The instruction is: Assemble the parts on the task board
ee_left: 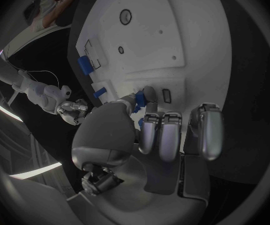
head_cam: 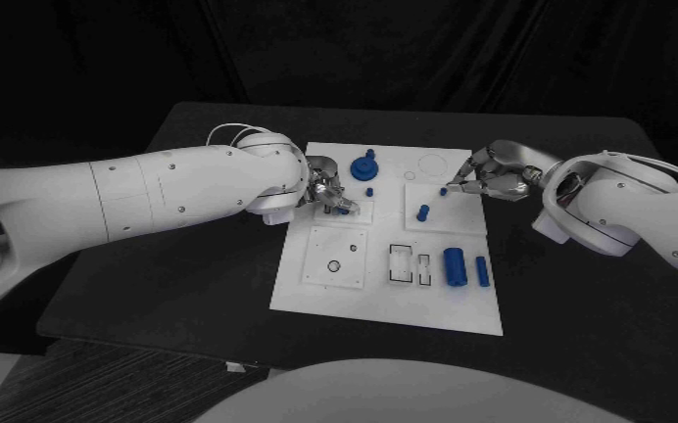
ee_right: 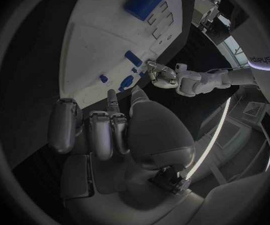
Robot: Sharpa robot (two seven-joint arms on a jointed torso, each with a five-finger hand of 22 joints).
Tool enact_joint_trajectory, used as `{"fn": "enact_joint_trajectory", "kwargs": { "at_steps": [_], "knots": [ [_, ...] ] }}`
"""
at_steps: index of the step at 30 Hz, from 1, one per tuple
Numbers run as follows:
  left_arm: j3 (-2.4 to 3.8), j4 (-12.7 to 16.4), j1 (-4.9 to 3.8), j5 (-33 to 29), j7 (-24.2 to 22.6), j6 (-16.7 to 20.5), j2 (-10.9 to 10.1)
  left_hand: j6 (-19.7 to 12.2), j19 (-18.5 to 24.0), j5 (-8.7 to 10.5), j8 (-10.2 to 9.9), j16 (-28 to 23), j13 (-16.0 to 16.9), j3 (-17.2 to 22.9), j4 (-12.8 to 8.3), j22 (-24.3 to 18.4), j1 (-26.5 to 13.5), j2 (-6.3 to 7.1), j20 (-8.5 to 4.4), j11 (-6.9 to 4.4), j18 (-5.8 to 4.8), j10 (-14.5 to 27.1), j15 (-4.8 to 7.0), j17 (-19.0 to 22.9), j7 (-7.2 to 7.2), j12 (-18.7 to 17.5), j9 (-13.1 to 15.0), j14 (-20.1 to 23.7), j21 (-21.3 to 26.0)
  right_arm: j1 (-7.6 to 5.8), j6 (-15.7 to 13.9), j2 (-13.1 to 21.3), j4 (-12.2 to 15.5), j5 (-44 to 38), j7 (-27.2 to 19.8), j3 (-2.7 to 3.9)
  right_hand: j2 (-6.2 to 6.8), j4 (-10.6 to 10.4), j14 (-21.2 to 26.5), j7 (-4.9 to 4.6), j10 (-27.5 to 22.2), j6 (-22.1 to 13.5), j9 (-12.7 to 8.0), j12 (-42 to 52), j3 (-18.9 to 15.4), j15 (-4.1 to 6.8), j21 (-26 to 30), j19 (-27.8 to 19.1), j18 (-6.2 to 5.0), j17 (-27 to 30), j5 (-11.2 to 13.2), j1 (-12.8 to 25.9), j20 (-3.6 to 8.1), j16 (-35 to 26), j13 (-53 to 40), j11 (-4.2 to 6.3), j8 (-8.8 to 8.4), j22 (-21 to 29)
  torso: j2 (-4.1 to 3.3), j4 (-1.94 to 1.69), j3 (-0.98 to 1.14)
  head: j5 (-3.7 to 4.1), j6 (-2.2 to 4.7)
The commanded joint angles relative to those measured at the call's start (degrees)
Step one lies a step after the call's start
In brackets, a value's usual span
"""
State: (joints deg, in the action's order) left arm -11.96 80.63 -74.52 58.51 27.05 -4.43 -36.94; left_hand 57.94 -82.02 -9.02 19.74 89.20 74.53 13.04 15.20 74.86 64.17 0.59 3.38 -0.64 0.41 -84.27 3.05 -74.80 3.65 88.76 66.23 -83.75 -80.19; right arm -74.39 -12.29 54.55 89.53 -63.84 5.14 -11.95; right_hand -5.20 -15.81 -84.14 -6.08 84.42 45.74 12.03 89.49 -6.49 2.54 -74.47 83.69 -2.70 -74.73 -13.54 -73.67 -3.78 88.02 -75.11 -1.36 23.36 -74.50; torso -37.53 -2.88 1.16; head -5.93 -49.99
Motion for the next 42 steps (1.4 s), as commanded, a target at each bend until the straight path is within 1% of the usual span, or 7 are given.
{"fn": "enact_joint_trajectory", "kwargs": {
  "at_steps": [1,9,15,20,32,37,42],
  "knots": [
    [-0.19,-0.1,0.25,-0.2,0.2,-1.4,0.1,-1.0,0.2,0.93,-3.8,0.8,15.5,-0.5,1.0,11.0,-1.7,0.18,0.14,0.15,2.43,-5.7,-0.12,-15.2,-0.61,1.2,-1.8,-6.2,0.5,0.14,0.5,0.0,0.0,-0.1,0.8,0.03,-0.17,-0.2,-5.1,-0.27,5.6,-0.4,0.7,0.5,-1.0,-0.33,1.2,-0.4,-1.12,-12.8,-1.0,-1.4,-0.16,-0.8,-14.9,-0.33,0.95,-10.2,-0.01,-0.01,0.01,0.13,-0.01],
    [-0.19,-0.2,0.25,-0.2,0.3,-1.2,0.2,-1.1,0.3,1.86,-4.1,0.8,15.5,-1.5,1.2,11.0,-2.2,0.01,0.22,0.25,2.46,-5.7,-0.20,-15.2,-0.48,1.2,-2.1,-6.2,0.7,0.14,0.5,0.1,0.0,-0.1,0.8,0.03,-0.17,-0.2,-5.1,-0.27,5.6,-0.4,0.7,0.5,-1.0,-0.33,1.2,-0.4,-1.12,-12.8,-1.0,-1.4,-0.16,-0.8,-14.9,-0.33,0.95,-10.2,0.01,-0.02,0.01,0.17,-0.01],
    [-0.19,-0.3,0.26,-0.2,0.2,-0.8,0.2,-1.2,0.2,4.29,-4.5,0.8,15.5,-4.0,1.4,11.2,-4.2,-0.62,0.40,0.43,2.45,-5.7,-0.37,-15.2,-0.31,1.2,-2.4,-6.2,0.7,0.14,0.5,0.1,0.0,-0.1,0.8,0.03,-0.21,-0.2,-5.0,-0.27,5.6,-0.4,0.7,0.5,-1.0,-0.33,1.3,-0.5,-1.14,-12.7,-1.2,-1.4,-0.17,-0.8,-14.9,-0.34,0.95,-10.2,0.01,-0.02,0.02,0.15,-0.01],
    [-0.19,-0.3,0.26,-0.2,0.0,-0.5,0.2,-0.9,0.2,5.58,-4.2,0.8,15.5,-5.6,1.4,11.2,-5.6,-1.04,0.46,0.45,2.46,-5.7,-0.42,-15.2,-0.32,1.2,-2.1,-6.2,0.8,0.14,0.4,0.1,0.0,-0.1,0.8,0.03,-0.21,-0.2,-5.0,-0.27,5.6,-0.4,0.7,0.5,-1.0,-0.33,1.3,-0.5,-1.14,-12.7,-1.2,-1.4,-0.17,-0.8,-14.9,-0.34,0.95,-10.2,0.01,0.01,0.01,0.13,-0.01],
    [-0.19,-0.3,0.28,-0.2,-0.4,0.1,0.2,-0.6,0.0,5.67,-3.8,0.8,15.5,-6.2,1.4,11.3,-6.0,-1.22,0.47,0.41,2.42,-5.7,-0.40,-15.2,-0.41,1.2,-1.7,-6.2,0.7,0.16,0.3,0.1,0.0,-0.1,0.8,0.03,-0.25,-0.2,-5.1,-0.28,5.6,-0.4,0.7,0.5,-1.0,-0.34,1.3,-0.5,-1.14,-12.8,-1.3,-1.5,-0.18,-0.8,-14.9,-0.35,0.96,-10.2,0.00,-0.03,0.01,0.16,-0.01],
    [-0.19,-0.1,0.29,-0.2,-0.9,1.5,0.0,0.0,-0.2,6.01,-2.1,0.8,15.5,-8.3,1.5,11.5,-7.3,-1.33,0.32,0.15,2.36,-5.7,-0.20,-15.2,-0.74,1.2,0.1,-6.2,0.5,0.16,0.2,0.2,0.1,-0.1,0.8,0.03,-0.25,-0.2,-5.1,-0.28,5.6,-0.4,0.7,0.5,-1.0,-0.34,1.3,-0.5,-1.14,-12.8,-1.3,-1.5,-0.18,-0.8,-14.9,-0.35,0.96,-10.2,0.00,-0.02,0.02,0.12,-0.01],
    [-0.18,0.6,0.28,-0.2,-1.8,4.7,-0.8,-0.3,-0.7,6.19,-0.2,0.8,15.5,-11.5,1.5,11.7,-9.0,-1.17,0.08,-0.11,2.22,-5.7,0.14,-15.2,-1.02,1.2,2.5,-6.2,0.0,0.16,0.1,0.3,0.1,-0.1,0.8,0.03,-0.25,-0.2,-5.1,-0.28,5.6,-0.4,0.7,0.5,-1.0,-0.34,1.3,-0.5,-1.14,-12.8,-1.3,-1.5,-0.18,-0.8,-14.9,-0.35,0.96,-10.2,-0.01,-0.02,0.01,0.29,-0.01]
  ]
}}
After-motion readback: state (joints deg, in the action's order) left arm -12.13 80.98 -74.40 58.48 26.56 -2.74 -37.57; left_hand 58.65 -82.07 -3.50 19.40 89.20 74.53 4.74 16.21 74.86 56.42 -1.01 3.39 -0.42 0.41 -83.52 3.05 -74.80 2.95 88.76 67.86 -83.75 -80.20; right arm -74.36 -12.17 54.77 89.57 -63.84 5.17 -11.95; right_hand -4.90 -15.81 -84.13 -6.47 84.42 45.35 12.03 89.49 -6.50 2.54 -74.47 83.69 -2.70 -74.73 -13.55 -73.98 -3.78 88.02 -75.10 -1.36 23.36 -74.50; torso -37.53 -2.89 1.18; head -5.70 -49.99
